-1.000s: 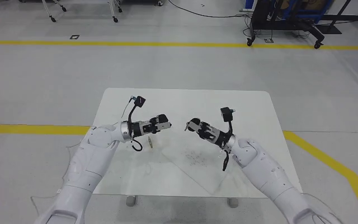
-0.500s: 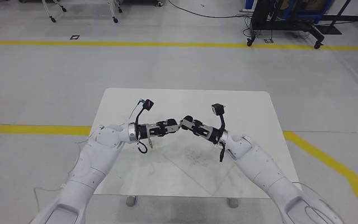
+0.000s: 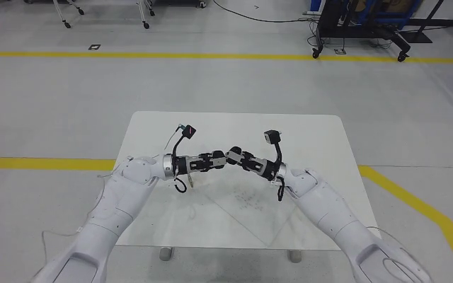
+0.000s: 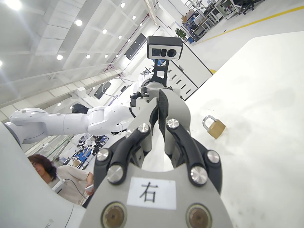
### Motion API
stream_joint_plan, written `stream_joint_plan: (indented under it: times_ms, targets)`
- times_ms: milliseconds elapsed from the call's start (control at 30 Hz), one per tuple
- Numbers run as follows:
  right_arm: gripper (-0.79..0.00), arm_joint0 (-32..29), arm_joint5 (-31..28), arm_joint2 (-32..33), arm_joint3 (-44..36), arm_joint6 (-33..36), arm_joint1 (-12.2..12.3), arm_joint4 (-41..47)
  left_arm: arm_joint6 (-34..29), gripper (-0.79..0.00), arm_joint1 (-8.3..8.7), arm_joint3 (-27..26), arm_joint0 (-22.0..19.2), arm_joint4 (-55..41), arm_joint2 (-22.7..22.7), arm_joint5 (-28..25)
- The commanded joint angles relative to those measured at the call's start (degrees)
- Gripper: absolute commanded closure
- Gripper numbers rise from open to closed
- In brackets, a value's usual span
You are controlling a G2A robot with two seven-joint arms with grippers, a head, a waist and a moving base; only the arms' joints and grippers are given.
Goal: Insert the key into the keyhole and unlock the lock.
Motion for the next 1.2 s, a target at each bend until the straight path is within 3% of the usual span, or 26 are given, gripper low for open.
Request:
stream_joint_plan:
  times_ms: [0,67,133,433,1167]
  targets:
    - [0.0,0.03,0.0,0.06,0.25,0.12,-0.16,-0.04,0.04,-0.231,0.1,0.06,-0.21,-0.4,0.5,-0.04]
    - [0.0,0.1,0.0,0.22,0.57,0.26,-0.34,-0.13,0.08,-0.188,0.26,0.23,-0.5,-0.74,1.1,-0.08]
    - [0.0,0.13,0.0,0.41,0.78,0.36,-0.48,-0.28,0.04,0.0,0.39,0.51,-0.71,-0.95,1.57,-0.04]
    - [0.0,-0.25,0.0,1.75,0.73,1.21,-0.74,-0.22,-0.16,0.0,0.65,1.6,-1.82,-1.19,3.49,0.17]
    - [0.0,-0.96,0.0,3.3,1.13,8.19,-1.27,2.05,0.96,0.0,1.35,3.6,-2.09,-3.8,2.16,-0.96]
